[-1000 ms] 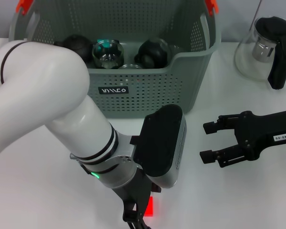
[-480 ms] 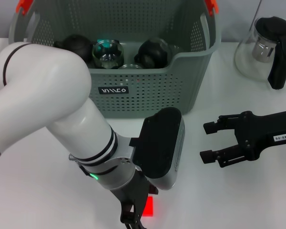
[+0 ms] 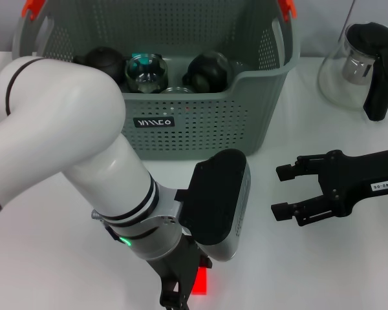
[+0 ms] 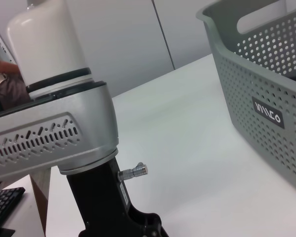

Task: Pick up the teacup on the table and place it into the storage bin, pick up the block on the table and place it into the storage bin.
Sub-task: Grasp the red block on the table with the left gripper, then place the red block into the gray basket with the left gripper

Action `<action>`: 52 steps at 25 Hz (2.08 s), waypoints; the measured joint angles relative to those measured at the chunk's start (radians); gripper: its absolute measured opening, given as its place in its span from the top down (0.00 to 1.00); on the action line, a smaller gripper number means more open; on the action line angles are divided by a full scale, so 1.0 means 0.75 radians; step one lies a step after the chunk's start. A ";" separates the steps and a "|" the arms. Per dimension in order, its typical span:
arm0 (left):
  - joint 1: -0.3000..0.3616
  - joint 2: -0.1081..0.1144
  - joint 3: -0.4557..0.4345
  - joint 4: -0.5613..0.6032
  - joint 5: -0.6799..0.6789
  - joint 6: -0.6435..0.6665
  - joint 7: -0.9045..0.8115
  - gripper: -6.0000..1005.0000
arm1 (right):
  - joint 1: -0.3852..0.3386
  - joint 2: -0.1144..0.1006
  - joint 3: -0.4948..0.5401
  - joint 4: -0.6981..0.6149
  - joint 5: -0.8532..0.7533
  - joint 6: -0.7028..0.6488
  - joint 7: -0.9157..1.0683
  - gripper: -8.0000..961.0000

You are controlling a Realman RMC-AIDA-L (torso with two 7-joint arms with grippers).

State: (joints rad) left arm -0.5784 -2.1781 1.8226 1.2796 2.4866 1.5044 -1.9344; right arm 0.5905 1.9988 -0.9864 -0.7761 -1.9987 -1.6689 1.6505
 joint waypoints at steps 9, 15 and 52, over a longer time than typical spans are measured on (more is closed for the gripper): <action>-0.007 0.004 0.000 -0.001 0.000 -0.010 0.000 0.07 | 0.001 0.000 -0.005 0.012 0.000 0.016 0.000 0.02; -0.010 0.004 0.000 -0.006 0.000 -0.015 0.000 0.08 | 0.002 0.000 -0.007 0.012 0.000 0.017 0.000 0.02; -0.030 0.002 0.032 0.012 0.014 -0.003 -0.031 0.54 | 0.004 0.002 -0.008 0.012 0.000 0.016 -0.002 0.02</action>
State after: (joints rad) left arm -0.6012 -2.1768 1.8469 1.2889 2.4973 1.5024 -1.9574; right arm 0.5936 2.0004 -0.9924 -0.7670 -1.9988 -1.6566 1.6490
